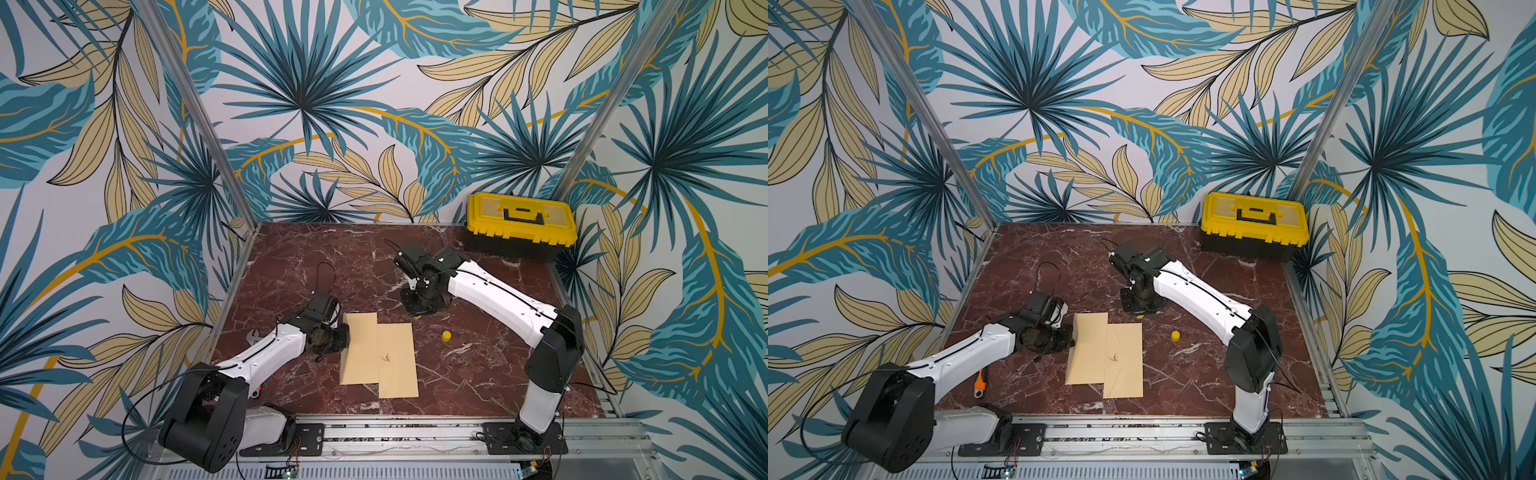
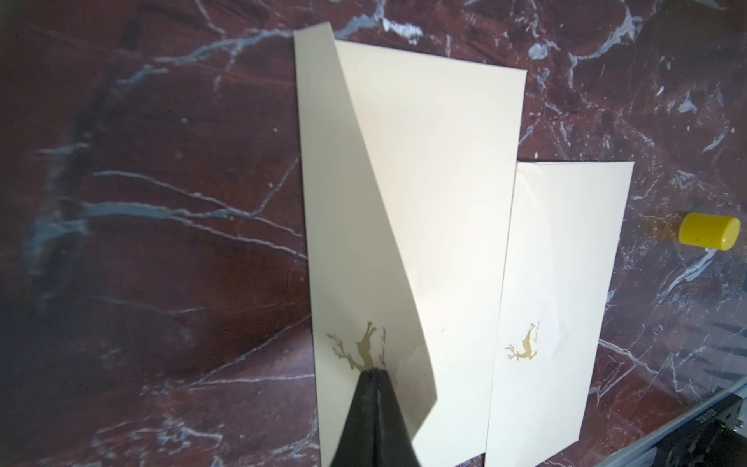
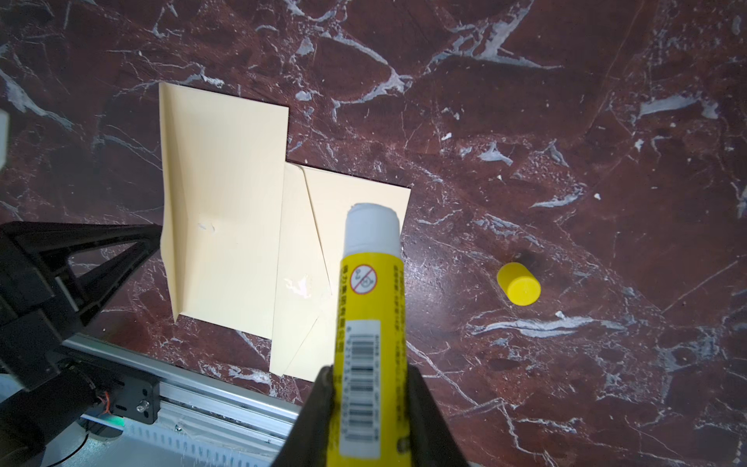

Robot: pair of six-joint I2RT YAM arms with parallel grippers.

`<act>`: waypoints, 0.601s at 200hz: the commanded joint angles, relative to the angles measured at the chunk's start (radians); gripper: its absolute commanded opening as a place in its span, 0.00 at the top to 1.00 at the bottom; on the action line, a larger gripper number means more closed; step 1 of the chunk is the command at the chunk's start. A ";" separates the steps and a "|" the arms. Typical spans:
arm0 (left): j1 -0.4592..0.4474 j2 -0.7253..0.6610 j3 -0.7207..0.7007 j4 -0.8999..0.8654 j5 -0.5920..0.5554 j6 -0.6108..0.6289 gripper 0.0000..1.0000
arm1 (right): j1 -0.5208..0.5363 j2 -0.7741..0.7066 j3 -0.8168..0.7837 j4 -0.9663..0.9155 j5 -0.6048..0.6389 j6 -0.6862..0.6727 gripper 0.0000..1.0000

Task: Seal the envelope with a glue stick
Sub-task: Seal the envelope at the center of the board.

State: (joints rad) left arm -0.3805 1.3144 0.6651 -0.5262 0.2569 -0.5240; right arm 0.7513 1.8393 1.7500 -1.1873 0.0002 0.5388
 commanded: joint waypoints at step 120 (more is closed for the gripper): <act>-0.086 0.194 0.000 0.064 -0.049 -0.007 0.98 | -0.001 -0.035 -0.067 -0.023 0.004 0.018 1.00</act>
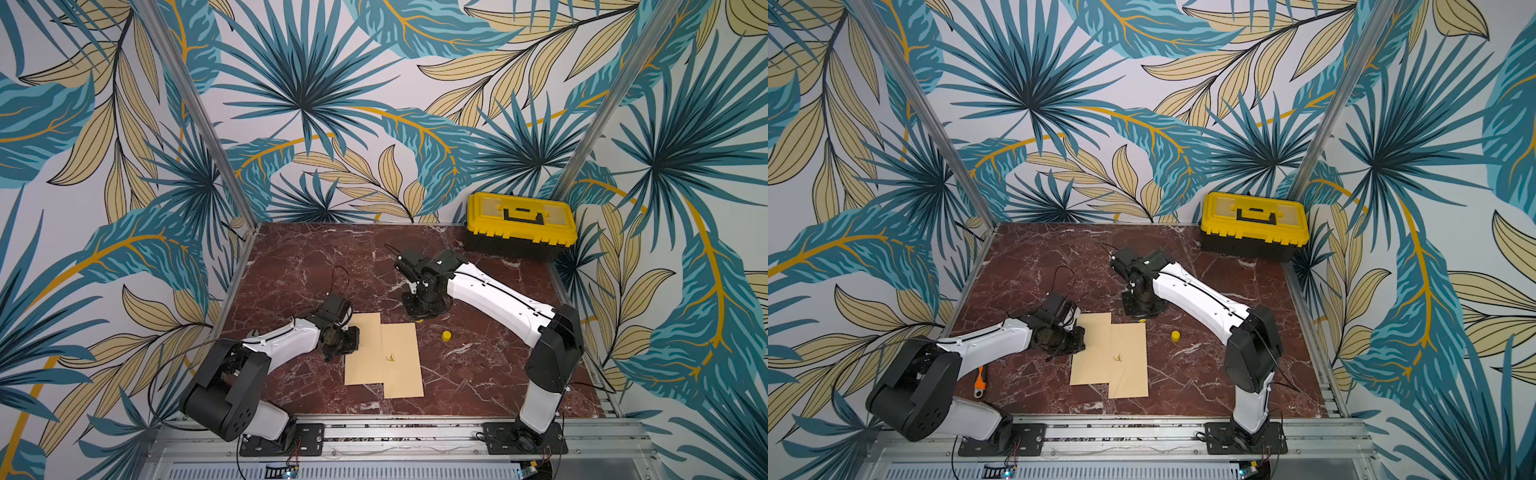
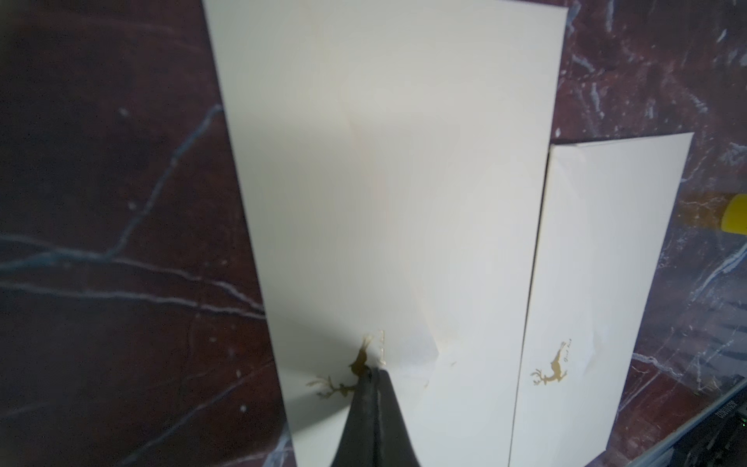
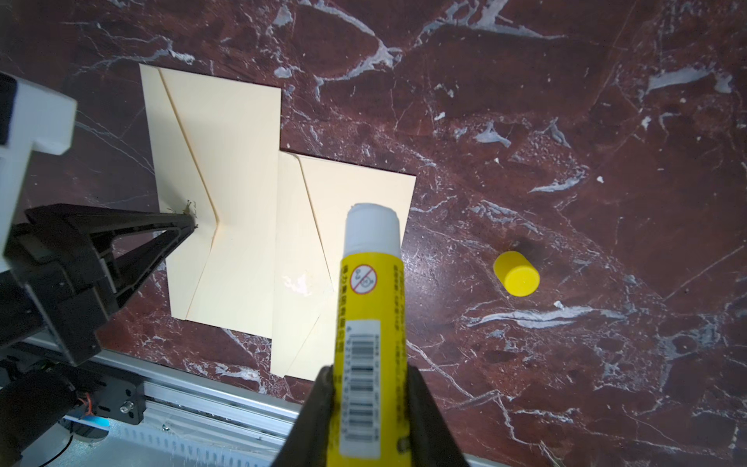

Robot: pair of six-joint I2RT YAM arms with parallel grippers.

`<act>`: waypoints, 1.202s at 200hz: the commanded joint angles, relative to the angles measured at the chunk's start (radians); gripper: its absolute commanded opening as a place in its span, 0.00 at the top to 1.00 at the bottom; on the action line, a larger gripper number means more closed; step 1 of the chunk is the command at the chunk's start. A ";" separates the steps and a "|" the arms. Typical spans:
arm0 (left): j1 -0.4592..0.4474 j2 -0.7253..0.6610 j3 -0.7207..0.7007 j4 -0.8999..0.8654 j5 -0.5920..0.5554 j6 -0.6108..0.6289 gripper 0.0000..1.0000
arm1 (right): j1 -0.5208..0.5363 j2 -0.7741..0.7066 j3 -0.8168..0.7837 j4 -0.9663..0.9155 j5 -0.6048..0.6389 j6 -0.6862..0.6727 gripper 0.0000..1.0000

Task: Seal the envelope with a glue stick
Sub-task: Seal the envelope at the center of the board.

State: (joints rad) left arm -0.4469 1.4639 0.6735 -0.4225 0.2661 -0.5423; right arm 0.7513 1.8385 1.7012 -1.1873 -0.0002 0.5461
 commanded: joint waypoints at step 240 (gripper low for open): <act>-0.053 0.018 0.054 -0.073 -0.051 0.012 1.00 | -0.001 -0.075 -0.046 -0.028 0.026 0.017 1.00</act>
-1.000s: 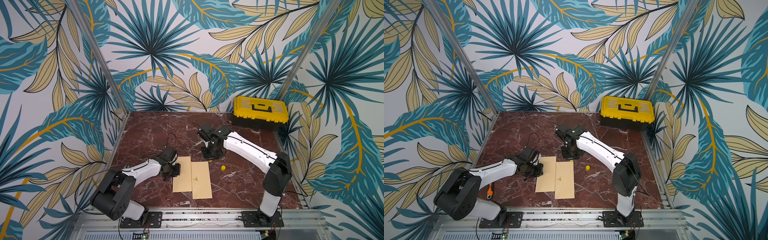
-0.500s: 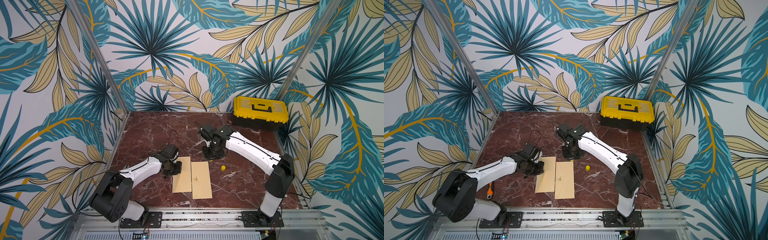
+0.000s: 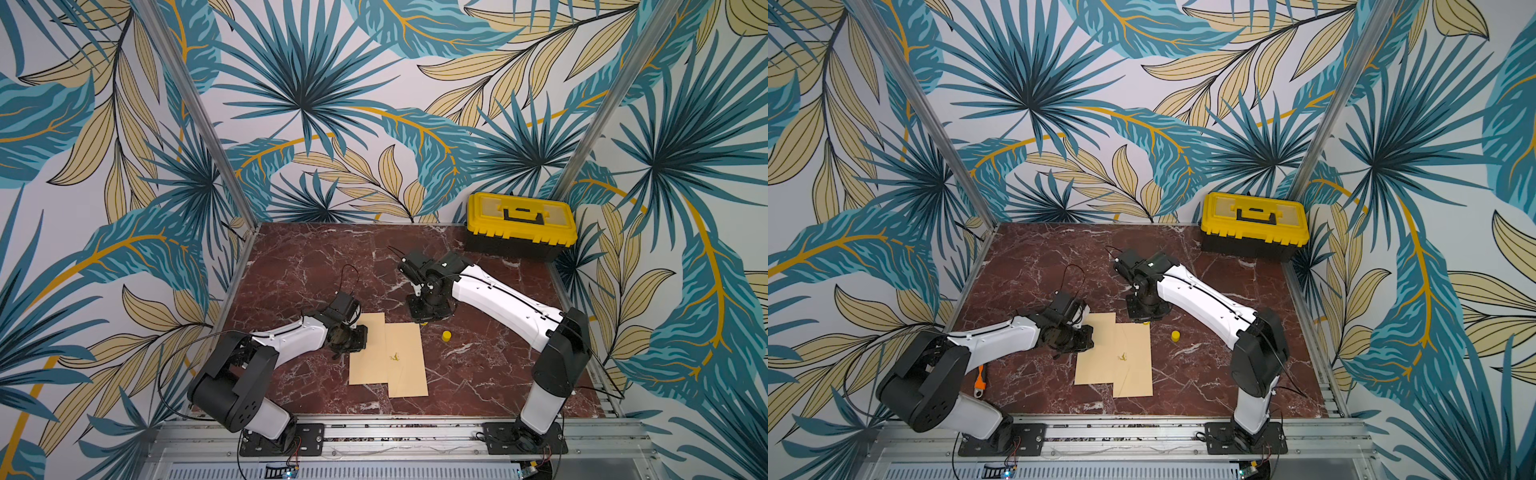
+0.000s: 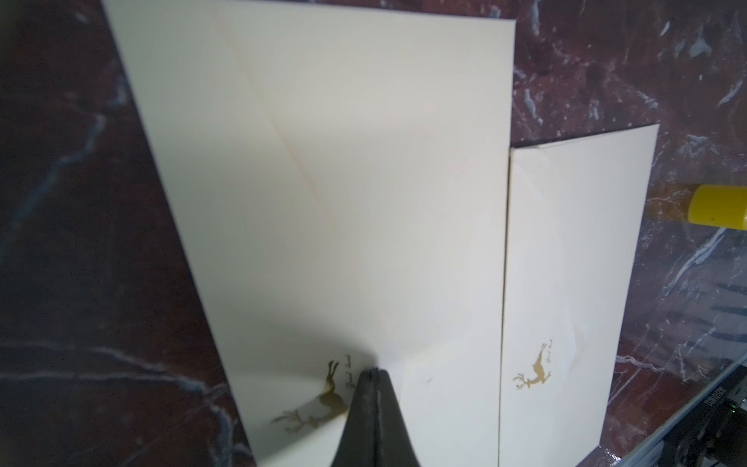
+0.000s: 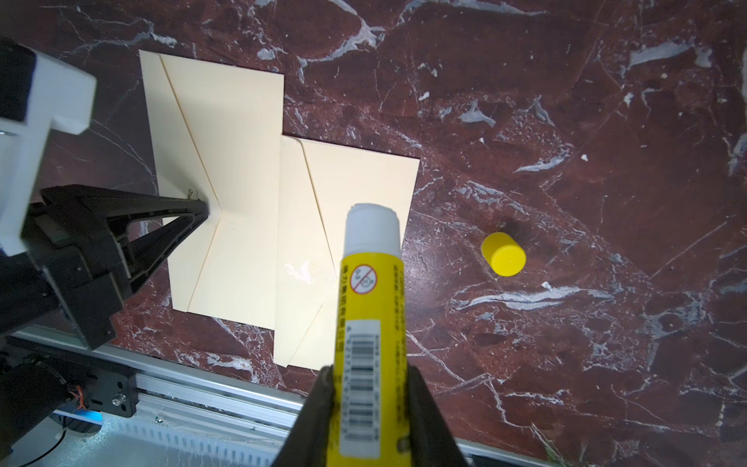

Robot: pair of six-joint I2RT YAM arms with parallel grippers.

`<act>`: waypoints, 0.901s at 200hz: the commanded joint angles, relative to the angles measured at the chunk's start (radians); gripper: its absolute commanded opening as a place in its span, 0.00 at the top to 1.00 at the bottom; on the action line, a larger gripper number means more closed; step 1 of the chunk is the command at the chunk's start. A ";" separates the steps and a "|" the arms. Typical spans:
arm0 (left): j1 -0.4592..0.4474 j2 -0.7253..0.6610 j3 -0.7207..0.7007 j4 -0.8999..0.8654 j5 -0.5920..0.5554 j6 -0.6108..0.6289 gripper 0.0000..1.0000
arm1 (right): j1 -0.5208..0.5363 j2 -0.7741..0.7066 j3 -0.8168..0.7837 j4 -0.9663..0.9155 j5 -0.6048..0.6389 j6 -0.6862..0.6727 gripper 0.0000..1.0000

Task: Seal the envelope with a glue stick
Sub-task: Seal the envelope at the center of the board.

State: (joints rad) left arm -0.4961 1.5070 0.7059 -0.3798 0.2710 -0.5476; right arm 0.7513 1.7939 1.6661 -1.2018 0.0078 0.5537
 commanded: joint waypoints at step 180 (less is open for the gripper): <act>-0.042 -0.023 0.053 -0.202 -0.118 0.043 1.00 | -0.002 -0.033 -0.009 -0.021 0.020 0.004 1.00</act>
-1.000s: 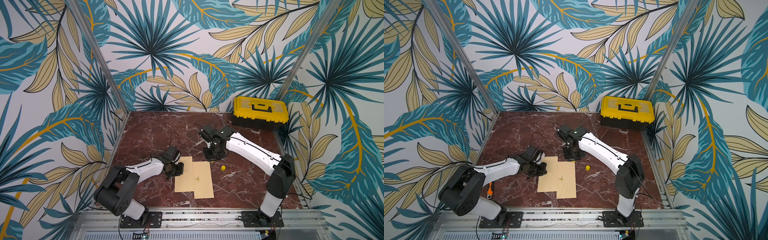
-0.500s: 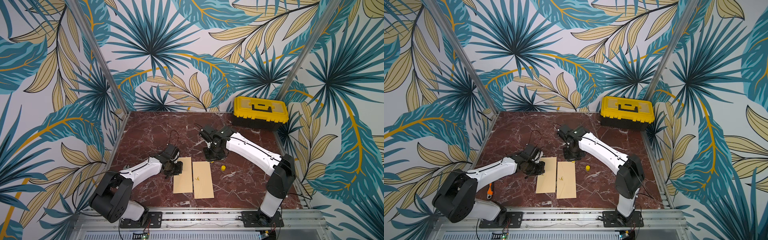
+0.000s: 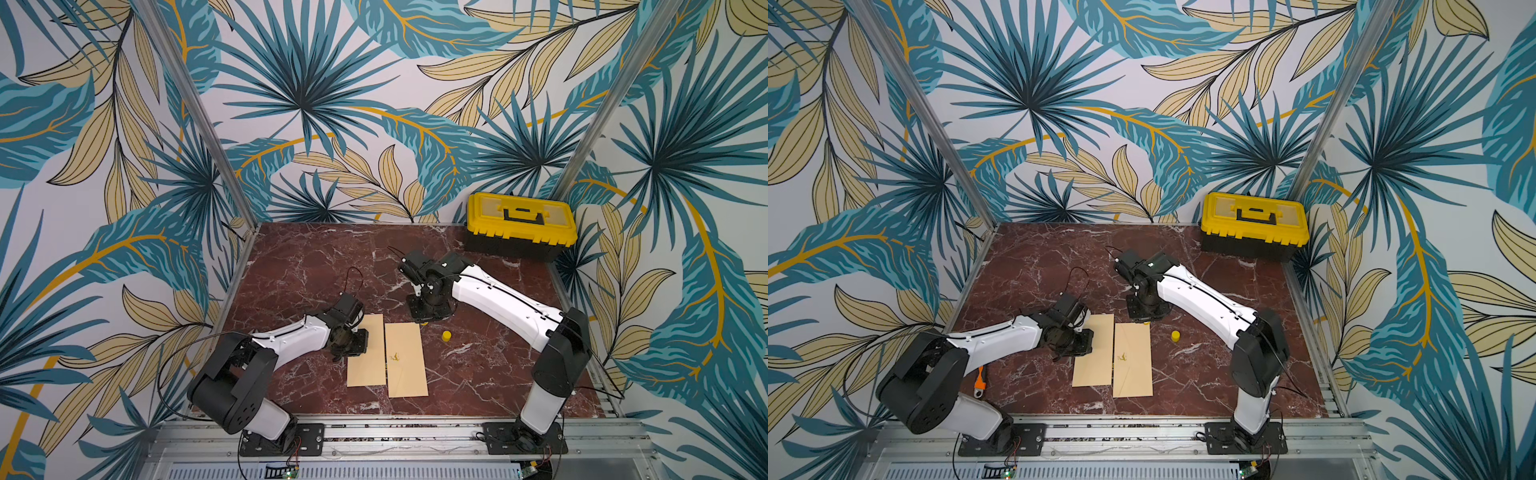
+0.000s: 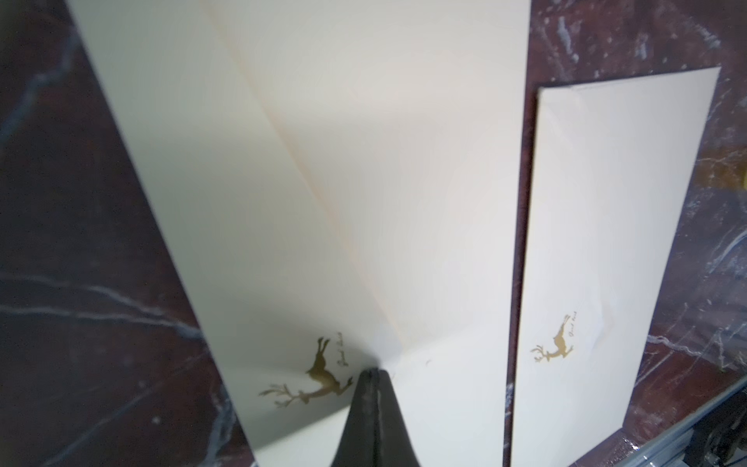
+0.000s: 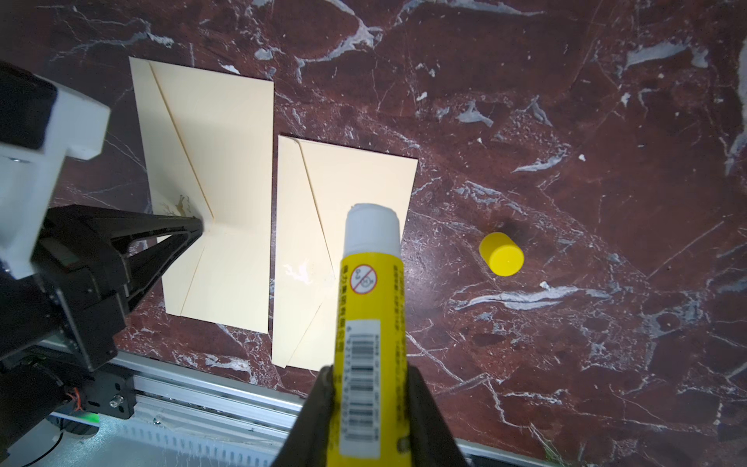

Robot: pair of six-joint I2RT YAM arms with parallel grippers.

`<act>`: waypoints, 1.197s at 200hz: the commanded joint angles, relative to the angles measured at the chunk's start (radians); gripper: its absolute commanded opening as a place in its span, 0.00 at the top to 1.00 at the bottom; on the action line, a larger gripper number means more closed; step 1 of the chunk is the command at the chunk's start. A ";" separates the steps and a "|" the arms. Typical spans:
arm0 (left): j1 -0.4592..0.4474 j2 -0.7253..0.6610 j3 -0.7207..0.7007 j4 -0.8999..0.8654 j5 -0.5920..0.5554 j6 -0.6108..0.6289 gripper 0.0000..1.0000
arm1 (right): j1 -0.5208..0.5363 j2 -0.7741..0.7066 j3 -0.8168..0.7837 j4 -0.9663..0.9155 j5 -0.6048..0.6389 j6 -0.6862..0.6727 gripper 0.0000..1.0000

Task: Seal the envelope with a glue stick
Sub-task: Seal the envelope at the center of the board.

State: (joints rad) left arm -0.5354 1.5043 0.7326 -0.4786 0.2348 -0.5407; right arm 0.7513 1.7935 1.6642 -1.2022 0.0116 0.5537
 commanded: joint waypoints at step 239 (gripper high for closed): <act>-0.012 0.043 0.042 -0.013 -0.061 0.022 1.00 | -0.003 -0.050 -0.030 -0.022 0.013 0.015 1.00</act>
State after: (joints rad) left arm -0.5465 1.4960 0.7643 -0.5171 0.1753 -0.5343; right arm 0.7513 1.7859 1.6592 -1.2034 0.0116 0.5541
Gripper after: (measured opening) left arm 0.045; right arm 0.269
